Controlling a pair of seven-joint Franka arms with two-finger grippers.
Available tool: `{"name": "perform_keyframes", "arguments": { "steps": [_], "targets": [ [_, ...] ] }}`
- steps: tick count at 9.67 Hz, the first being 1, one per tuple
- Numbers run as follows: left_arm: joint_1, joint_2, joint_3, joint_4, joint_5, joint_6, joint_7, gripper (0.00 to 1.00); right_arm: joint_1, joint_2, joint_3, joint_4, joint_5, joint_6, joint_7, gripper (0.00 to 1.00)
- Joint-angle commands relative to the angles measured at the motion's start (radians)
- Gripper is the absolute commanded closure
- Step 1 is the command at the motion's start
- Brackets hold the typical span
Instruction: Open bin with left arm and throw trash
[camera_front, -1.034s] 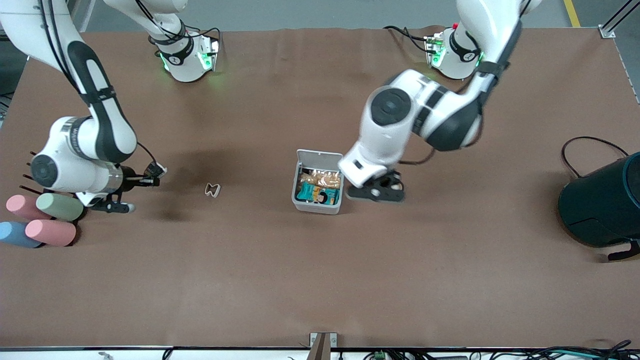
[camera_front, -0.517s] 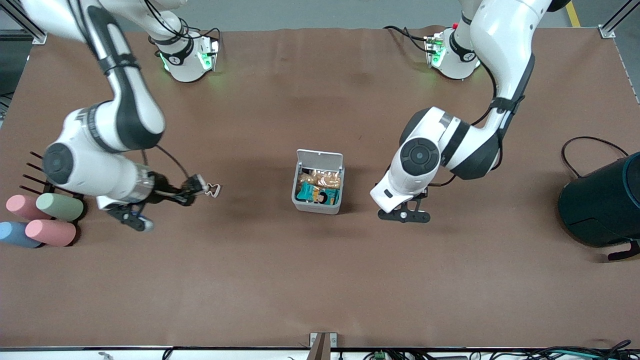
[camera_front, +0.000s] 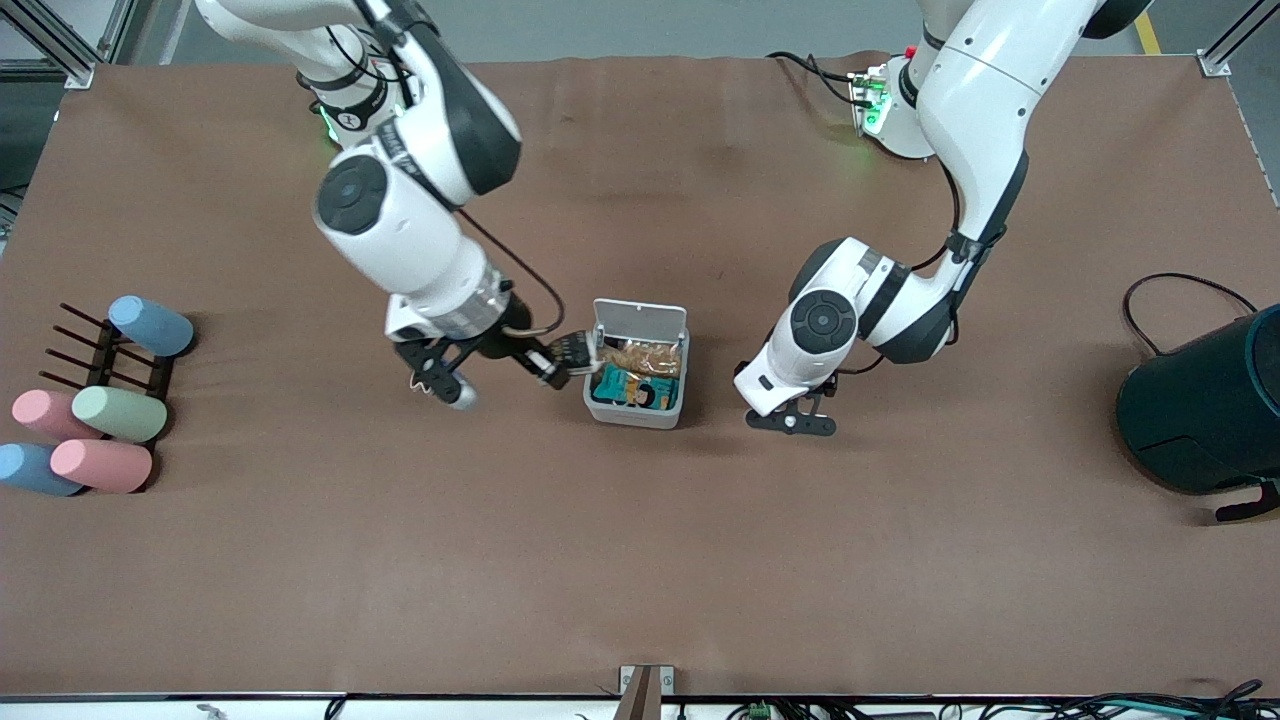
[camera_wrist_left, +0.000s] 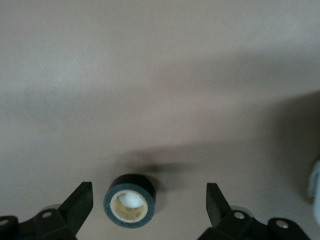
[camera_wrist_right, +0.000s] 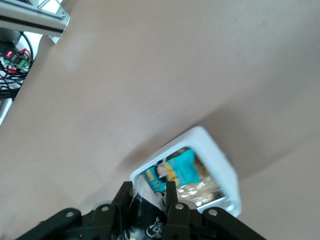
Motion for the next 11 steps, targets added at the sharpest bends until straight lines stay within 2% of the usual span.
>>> {"name": "perform_keyframes", "arguments": {
  "steps": [1,3,7,8,9,10,11],
  "targets": [
    [0.013,-0.044,-0.006,-0.102,0.002,0.071,0.007,0.00,0.064,0.040,-0.014,0.013,-0.002,0.015,0.113,0.99],
    [0.022,-0.049,-0.004,-0.159,0.008,0.136,0.008,0.00,0.095,0.065,-0.014,-0.010,0.000,0.010,0.167,0.99],
    [0.034,-0.064,-0.006,-0.204,0.020,0.138,0.007,0.00,0.127,0.111,-0.013,-0.013,0.003,0.007,0.187,0.94],
    [0.037,-0.074,-0.006,-0.220,0.021,0.145,0.008,0.01,0.138,0.115,-0.013,-0.016,0.003,0.010,0.187,0.77],
    [0.046,-0.084,-0.006,-0.227,0.020,0.147,0.008,0.11,0.135,0.117,-0.013,-0.018,0.004,0.010,0.187,0.38],
    [0.045,-0.086,-0.006,-0.225,0.021,0.147,0.010,0.40,0.133,0.117,-0.014,-0.021,0.003,0.005,0.187,0.33],
    [0.045,-0.084,-0.007,-0.218,0.022,0.147,0.010,0.57,0.126,0.117,-0.013,-0.025,0.004,-0.002,0.182,0.26]
  ]
}}
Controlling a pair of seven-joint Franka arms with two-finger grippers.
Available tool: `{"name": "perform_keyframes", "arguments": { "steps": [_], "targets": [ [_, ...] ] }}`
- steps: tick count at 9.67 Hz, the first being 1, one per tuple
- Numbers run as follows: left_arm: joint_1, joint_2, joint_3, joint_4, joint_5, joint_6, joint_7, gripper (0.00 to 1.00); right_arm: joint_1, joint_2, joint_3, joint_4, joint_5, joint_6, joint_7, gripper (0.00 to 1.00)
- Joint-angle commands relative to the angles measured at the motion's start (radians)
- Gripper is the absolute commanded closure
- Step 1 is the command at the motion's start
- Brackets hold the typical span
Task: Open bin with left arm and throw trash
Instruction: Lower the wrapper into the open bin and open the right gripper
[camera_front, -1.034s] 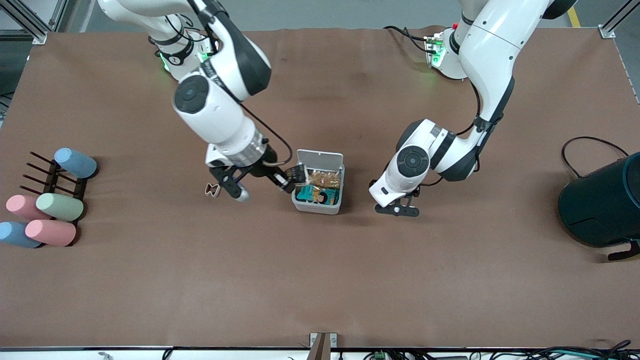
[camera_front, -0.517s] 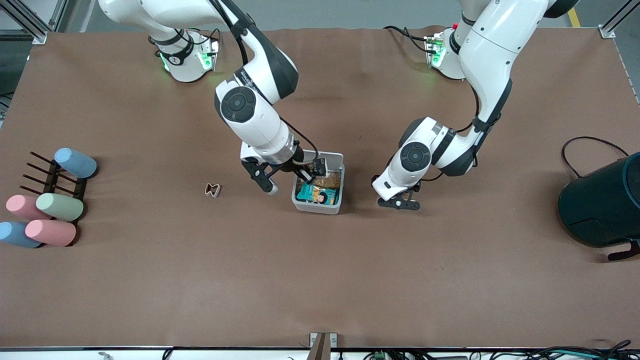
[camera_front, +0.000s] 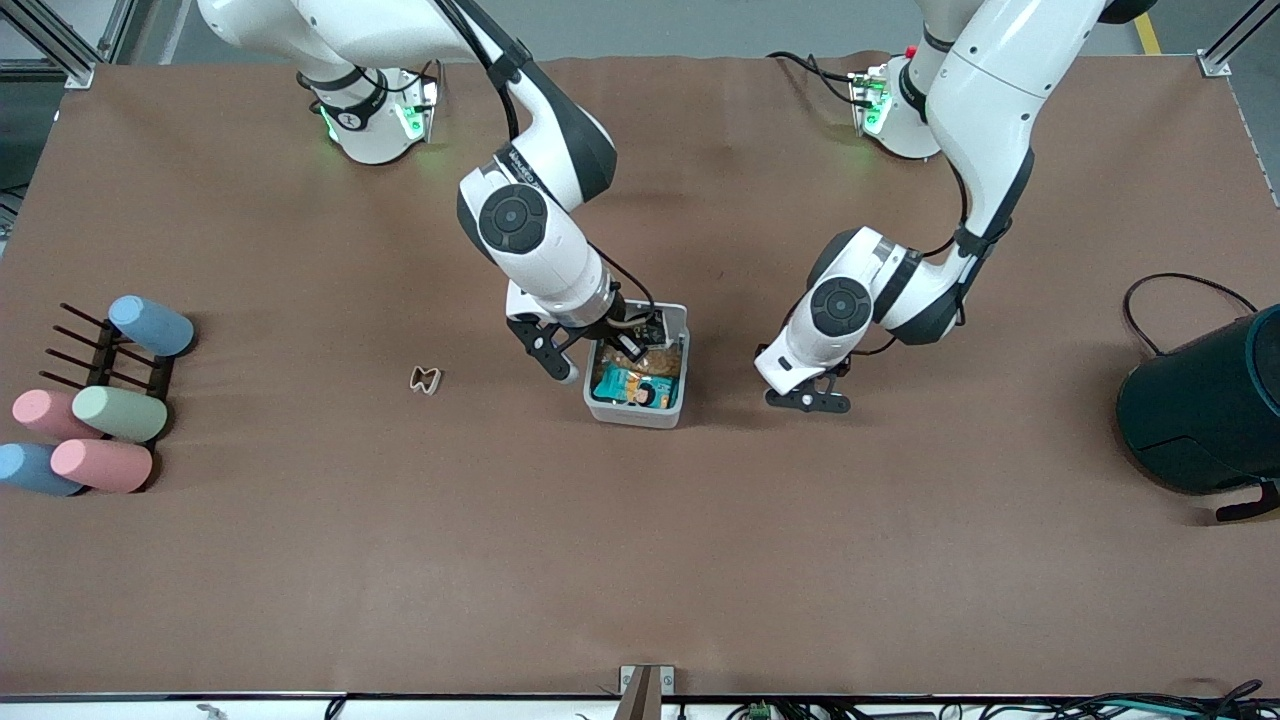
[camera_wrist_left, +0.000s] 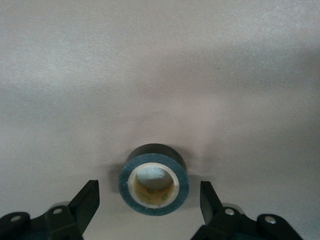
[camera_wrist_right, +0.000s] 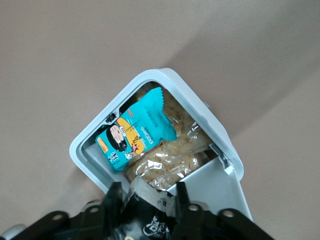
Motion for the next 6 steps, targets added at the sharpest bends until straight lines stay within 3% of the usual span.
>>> {"name": "perform_keyframes", "arguments": {
  "steps": [1,2,4,6],
  "targets": [
    [0.008,-0.033,-0.009,-0.023,0.015,0.017,0.008,0.72,-0.010,-0.011,-0.007,-0.018,0.003,-0.012,0.000,0.25],
    [0.002,-0.033,-0.009,-0.017,0.015,0.017,0.006,0.81,-0.025,-0.011,-0.009,-0.017,0.003,-0.012,-0.003,0.25],
    [-0.003,-0.033,-0.010,-0.005,0.013,0.017,0.003,0.90,-0.057,-0.014,-0.010,-0.017,0.003,-0.017,-0.006,0.25],
    [0.009,-0.046,-0.047,0.036,0.012,0.005,-0.015,0.95,-0.146,-0.030,-0.012,-0.015,0.001,-0.179,-0.096,0.25]
  ]
}}
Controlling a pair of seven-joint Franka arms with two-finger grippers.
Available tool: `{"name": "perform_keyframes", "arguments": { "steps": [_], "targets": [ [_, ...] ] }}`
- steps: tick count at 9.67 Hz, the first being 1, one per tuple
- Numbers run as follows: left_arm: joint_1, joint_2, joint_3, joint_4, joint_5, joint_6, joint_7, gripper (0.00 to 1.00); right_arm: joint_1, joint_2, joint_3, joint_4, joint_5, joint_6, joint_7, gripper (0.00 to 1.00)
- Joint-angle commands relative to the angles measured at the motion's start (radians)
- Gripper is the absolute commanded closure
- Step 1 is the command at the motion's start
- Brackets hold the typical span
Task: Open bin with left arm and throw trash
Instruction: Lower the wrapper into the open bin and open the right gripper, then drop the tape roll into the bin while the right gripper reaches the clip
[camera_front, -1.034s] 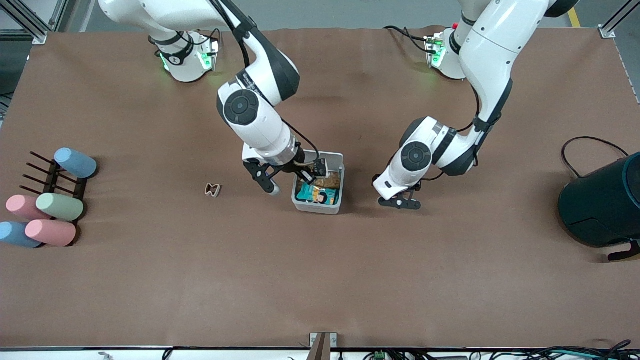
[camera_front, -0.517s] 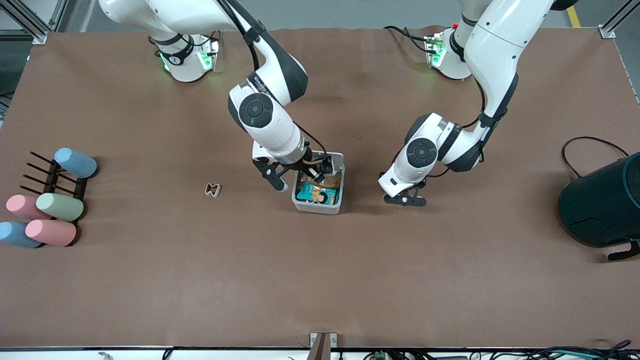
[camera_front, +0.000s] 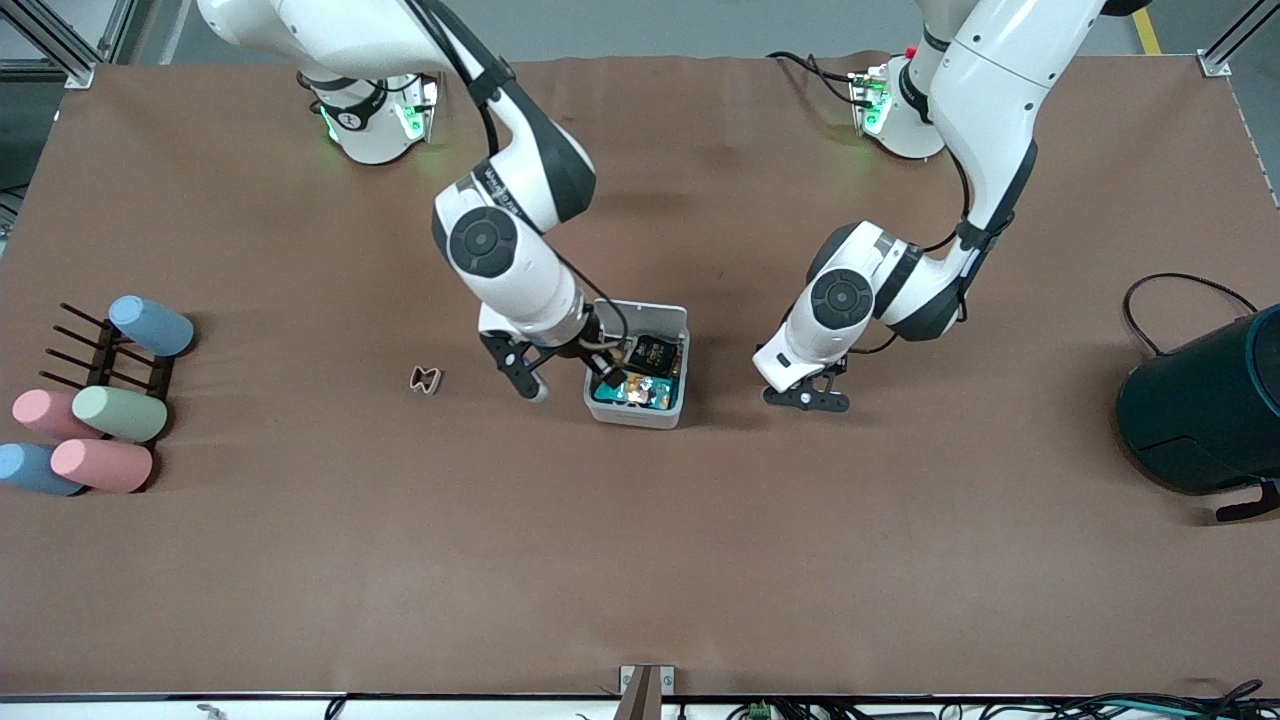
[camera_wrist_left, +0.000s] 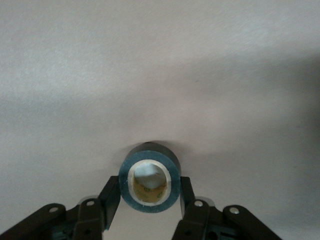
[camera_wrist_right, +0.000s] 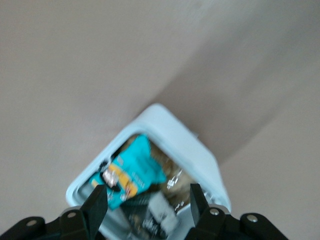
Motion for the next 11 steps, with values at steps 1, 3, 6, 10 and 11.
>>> {"name": "perform_keyframes", "arguments": {
  "steps": [1,3,6,10,11],
  "targets": [
    [0.008,-0.047,-0.036,0.061,0.000,-0.016,-0.017,0.96,-0.121,-0.038,0.008,-0.021,-0.009,-0.192,-0.184,0.25],
    [0.000,-0.042,-0.079,0.203,-0.007,-0.072,-0.029,0.97,-0.227,-0.072,0.010,-0.122,-0.136,-0.219,-0.522,0.19],
    [-0.023,0.015,-0.168,0.349,-0.125,-0.065,-0.109,0.97,-0.286,-0.167,0.008,-0.429,-0.207,0.050,-0.771,0.15],
    [-0.133,0.098,-0.188,0.405,-0.170,0.080,-0.259,0.87,-0.324,-0.190,0.008,-0.604,-0.213,0.293,-0.958,0.10],
    [-0.126,0.104,-0.188,0.403,-0.167,0.084,-0.253,0.51,-0.329,-0.184,0.008,-0.605,-0.213,0.301,-0.972,0.07]
  ]
}}
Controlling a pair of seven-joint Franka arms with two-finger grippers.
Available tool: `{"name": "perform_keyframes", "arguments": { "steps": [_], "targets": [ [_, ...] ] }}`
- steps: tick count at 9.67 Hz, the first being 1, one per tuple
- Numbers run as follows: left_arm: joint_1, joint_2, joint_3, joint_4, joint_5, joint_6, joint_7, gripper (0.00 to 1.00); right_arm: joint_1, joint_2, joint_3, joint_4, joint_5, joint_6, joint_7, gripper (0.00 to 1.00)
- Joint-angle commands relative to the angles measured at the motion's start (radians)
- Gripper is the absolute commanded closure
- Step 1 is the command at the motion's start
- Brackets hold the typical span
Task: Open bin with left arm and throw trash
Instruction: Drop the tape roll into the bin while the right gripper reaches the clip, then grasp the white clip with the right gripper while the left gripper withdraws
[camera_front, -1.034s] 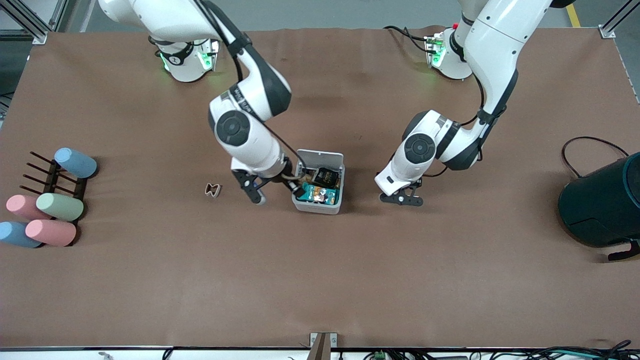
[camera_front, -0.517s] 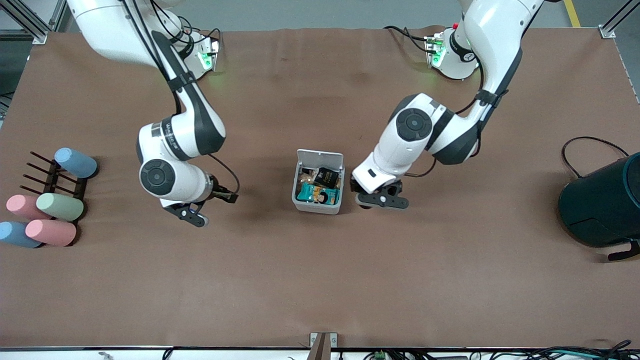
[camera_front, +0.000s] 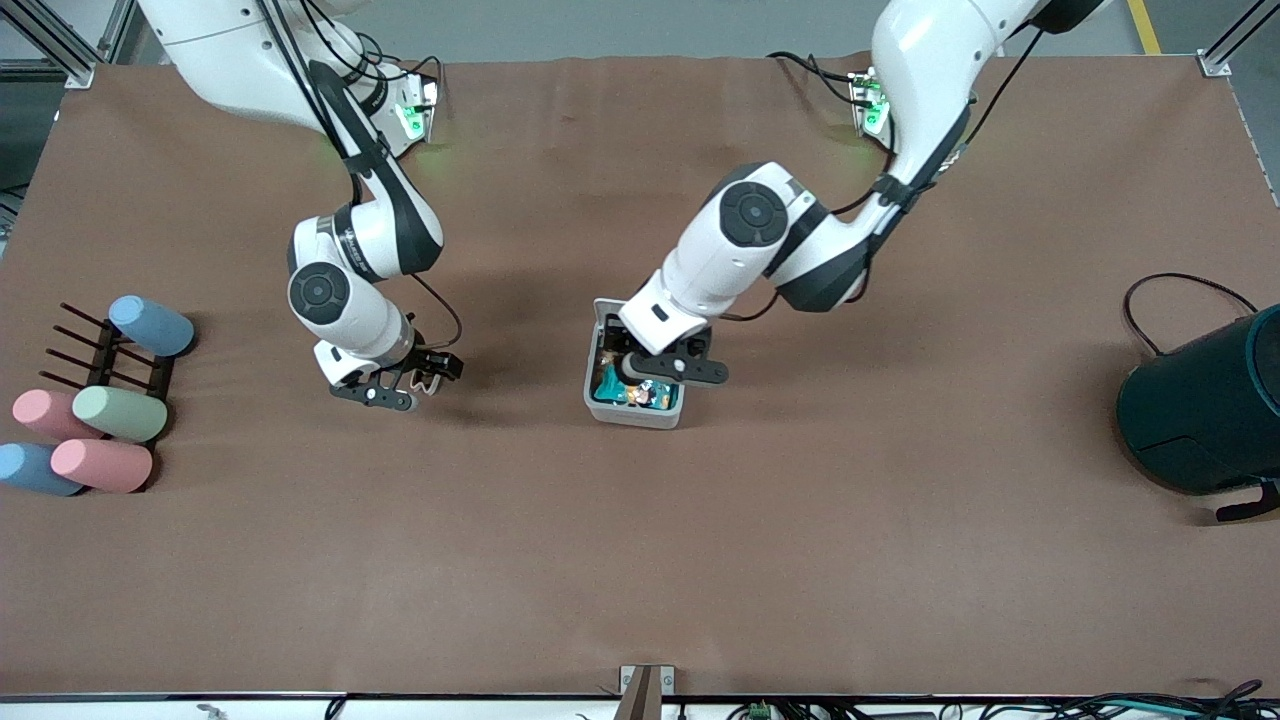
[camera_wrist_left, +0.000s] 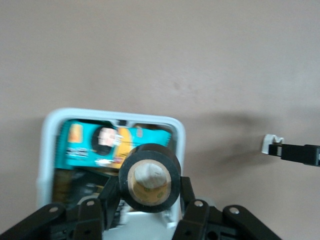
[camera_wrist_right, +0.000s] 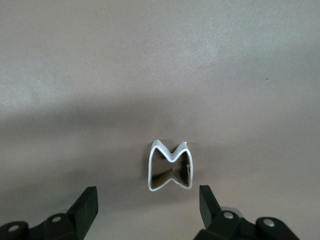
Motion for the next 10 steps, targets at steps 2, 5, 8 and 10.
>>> {"name": "perform_keyframes", "arguments": {
  "steps": [2,5,8,10],
  "targets": [
    [0.013,0.019,-0.002,0.021,-0.003,0.007,-0.007,0.00,-0.037,-0.010,0.016,-0.035,-0.019,0.055,-0.030,0.08],
    [0.057,-0.045,0.007,0.030,0.003,-0.123,-0.001,0.00,-0.048,0.039,0.016,-0.035,-0.019,0.107,-0.029,0.12],
    [0.237,-0.192,0.004,0.031,0.003,-0.357,0.014,0.00,-0.051,0.049,0.016,-0.036,-0.017,0.098,-0.024,0.86],
    [0.345,-0.292,0.001,0.031,0.003,-0.508,0.107,0.00,-0.049,0.047,0.016,-0.036,-0.017,0.095,-0.018,1.00]
  ]
}}
